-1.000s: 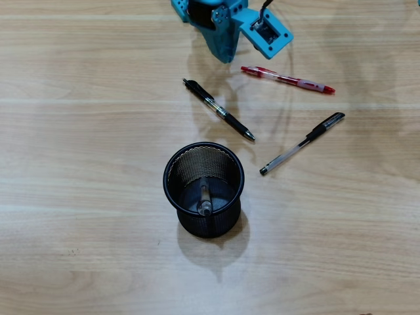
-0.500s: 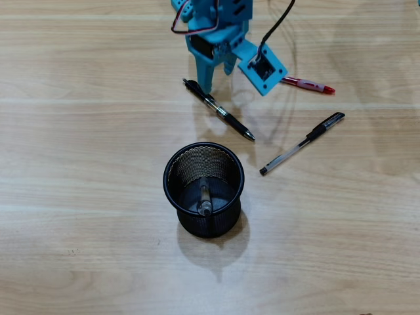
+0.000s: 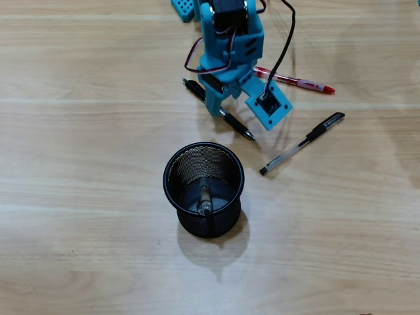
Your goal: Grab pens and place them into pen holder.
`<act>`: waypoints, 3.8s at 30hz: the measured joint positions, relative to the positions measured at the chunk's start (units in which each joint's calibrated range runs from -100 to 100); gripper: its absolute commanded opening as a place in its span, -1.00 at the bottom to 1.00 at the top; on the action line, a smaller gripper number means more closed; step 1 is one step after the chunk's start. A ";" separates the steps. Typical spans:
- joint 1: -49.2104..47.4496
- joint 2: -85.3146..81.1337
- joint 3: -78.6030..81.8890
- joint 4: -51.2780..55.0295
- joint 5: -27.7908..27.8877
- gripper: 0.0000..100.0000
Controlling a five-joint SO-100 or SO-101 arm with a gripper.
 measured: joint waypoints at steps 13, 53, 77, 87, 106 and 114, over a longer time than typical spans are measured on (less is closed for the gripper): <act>-1.91 8.41 0.00 -4.83 -2.18 -0.58; 4.76 -22.01 -2.31 2.85 -3.02 -0.96; 2.57 -25.23 -4.44 -50.84 -12.07 -0.96; 3.14 -24.21 -3.11 -52.91 -14.82 -0.96; 9.62 -7.90 12.78 -91.76 -19.97 -0.94; 9.62 -7.65 13.40 -92.19 -19.97 -0.76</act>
